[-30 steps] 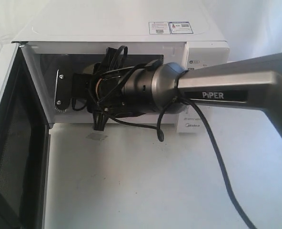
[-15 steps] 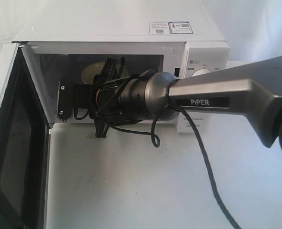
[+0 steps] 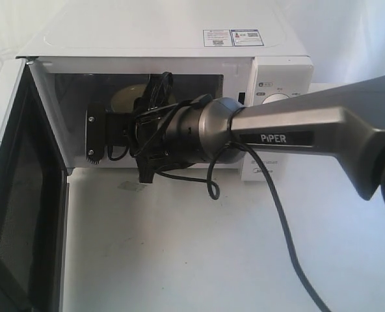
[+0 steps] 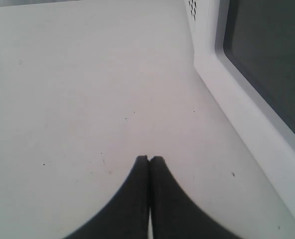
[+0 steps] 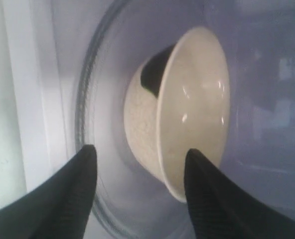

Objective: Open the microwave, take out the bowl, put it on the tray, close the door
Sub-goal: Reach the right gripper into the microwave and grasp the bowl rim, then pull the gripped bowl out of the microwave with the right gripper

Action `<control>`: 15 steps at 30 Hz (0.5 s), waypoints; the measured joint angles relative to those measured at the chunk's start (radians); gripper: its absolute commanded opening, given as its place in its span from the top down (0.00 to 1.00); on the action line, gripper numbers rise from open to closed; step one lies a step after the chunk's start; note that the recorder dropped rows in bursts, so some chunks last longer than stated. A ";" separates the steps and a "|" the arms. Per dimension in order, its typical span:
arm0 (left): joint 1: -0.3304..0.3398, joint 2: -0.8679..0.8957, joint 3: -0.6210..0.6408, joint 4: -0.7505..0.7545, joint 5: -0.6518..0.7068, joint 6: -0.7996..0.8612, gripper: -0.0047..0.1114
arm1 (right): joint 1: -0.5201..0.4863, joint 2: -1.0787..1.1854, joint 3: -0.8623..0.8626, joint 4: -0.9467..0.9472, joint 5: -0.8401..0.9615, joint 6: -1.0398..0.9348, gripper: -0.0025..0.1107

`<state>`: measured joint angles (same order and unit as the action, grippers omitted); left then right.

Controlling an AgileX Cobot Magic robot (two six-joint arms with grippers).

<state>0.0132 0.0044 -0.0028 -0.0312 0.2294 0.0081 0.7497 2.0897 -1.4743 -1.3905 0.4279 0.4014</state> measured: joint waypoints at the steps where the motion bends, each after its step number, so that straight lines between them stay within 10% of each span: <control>1: 0.000 0.000 0.000 0.000 0.000 0.000 0.96 | 0.000 0.000 0.000 -0.005 -0.014 0.000 0.54; 15: 0.000 0.000 0.000 0.000 0.000 0.000 0.96 | 0.000 0.014 -0.002 -0.054 -0.089 0.019 0.54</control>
<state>0.0132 0.0044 -0.0028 -0.0312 0.2294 0.0081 0.7497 2.1035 -1.4765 -1.4446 0.3394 0.4203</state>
